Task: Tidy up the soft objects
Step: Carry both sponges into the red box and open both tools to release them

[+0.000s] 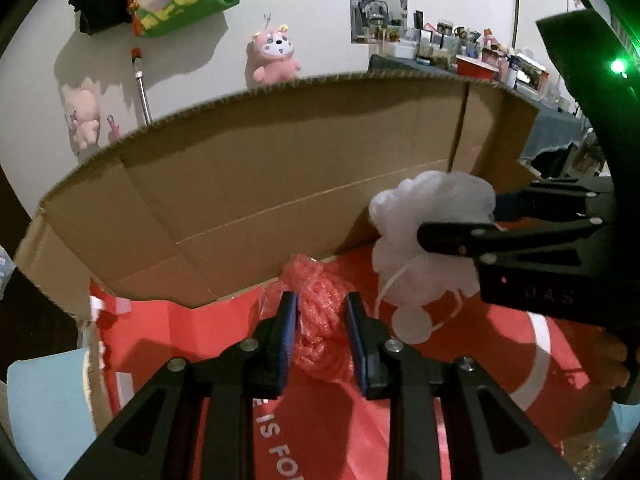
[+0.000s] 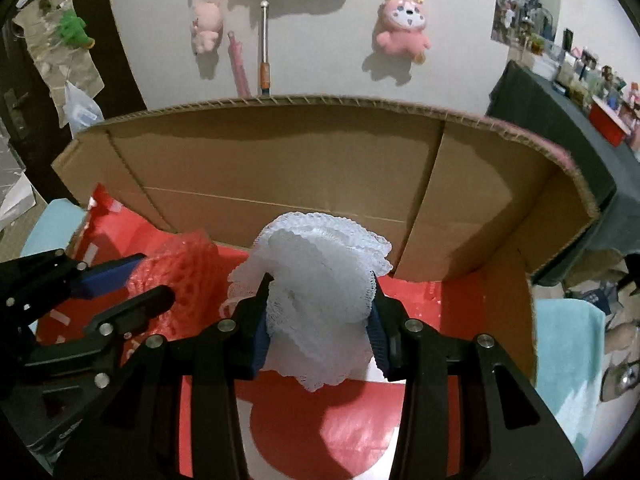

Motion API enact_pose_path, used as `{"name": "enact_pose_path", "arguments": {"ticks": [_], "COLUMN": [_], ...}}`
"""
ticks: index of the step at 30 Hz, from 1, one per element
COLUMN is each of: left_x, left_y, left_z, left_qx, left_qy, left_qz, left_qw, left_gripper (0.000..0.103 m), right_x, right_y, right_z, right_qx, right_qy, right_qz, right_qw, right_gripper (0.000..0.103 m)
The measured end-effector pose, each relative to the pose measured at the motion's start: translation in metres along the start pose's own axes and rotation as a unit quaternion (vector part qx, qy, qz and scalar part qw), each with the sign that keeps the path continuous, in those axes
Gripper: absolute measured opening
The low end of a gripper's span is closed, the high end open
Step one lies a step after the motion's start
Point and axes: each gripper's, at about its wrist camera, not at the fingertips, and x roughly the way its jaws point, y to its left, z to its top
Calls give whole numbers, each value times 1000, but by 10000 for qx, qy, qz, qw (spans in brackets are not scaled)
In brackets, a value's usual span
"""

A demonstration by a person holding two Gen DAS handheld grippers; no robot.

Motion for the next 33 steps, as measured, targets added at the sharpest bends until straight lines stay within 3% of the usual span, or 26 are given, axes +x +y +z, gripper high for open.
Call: {"name": "enact_pose_path", "arguments": {"ticks": [5, 18, 24, 27, 33], "left_x": [-2, -3, -8, -16, -42], "left_y": [-1, 8, 10, 15, 21], "left_z": [0, 3, 1, 0, 2], "left_qx": [-6, -247, -328, -473, -722], "left_qy": [-20, 10, -32, -103, -317], "left_qz": [-9, -90, -61, -28, -74], "left_qw": [10000, 9997, 9994, 9988, 9969], "left_gripper": [30, 35, 45, 56, 69], "right_x": [13, 9, 7, 3, -12], "right_y": [-1, -15, -19, -20, -15], "right_z": [-7, -11, -12, -12, -12], "right_qx": [-71, 207, 132, 121, 25], "right_qy": [252, 224, 240, 216, 130], "right_qz": [-75, 154, 90, 23, -131], "right_qw": [9996, 9994, 9996, 9997, 9998], "right_gripper": [44, 50, 55, 59, 75]}}
